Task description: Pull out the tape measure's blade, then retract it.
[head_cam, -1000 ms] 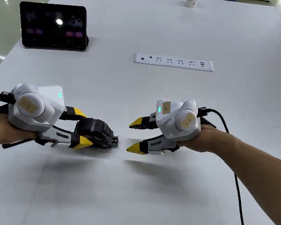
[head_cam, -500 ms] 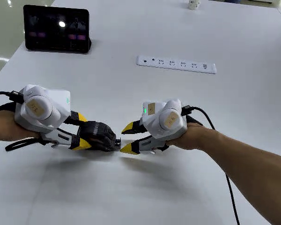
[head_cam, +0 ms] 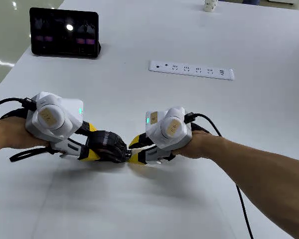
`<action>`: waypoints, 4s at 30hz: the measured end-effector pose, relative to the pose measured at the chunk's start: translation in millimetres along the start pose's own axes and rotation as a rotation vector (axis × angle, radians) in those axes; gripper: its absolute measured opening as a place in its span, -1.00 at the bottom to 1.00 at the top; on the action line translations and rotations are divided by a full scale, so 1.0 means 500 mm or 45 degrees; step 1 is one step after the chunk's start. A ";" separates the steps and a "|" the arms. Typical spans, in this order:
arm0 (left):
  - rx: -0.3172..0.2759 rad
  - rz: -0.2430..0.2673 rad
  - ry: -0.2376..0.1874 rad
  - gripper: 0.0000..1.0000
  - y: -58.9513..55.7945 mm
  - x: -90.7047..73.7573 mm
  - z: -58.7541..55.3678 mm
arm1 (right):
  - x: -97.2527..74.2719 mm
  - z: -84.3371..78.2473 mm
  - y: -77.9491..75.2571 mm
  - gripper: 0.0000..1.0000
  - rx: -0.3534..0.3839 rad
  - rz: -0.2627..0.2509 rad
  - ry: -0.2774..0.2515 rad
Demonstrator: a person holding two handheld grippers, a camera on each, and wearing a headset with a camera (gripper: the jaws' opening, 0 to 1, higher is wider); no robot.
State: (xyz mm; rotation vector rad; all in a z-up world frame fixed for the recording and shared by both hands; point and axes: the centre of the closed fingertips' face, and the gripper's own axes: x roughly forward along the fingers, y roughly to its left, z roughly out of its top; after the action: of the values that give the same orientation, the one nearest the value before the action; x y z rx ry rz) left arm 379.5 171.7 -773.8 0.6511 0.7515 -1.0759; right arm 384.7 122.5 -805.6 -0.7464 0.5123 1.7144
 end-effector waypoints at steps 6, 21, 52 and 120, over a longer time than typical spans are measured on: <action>-0.009 -0.007 -0.002 -0.47 -0.001 0.000 0.000 | 0.012 -0.008 -0.004 -0.69 -0.009 0.012 0.017; -0.035 -0.016 -0.008 -0.48 -0.002 0.001 -0.001 | 0.014 -0.013 -0.004 -0.75 0.064 0.001 0.020; -0.042 -0.041 0.008 -0.48 -0.002 0.004 -0.004 | -0.011 -0.029 0.006 -0.81 0.035 -0.024 0.009; -0.114 -0.078 0.037 -0.47 -0.004 0.007 -0.010 | -0.121 -0.138 0.014 -0.79 0.068 -0.084 0.111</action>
State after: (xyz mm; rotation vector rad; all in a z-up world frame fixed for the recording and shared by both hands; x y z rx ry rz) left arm 377.6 173.0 -779.9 0.5716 0.8445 -1.0847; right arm 402.5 32.3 -811.7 -0.7939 0.5849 1.6065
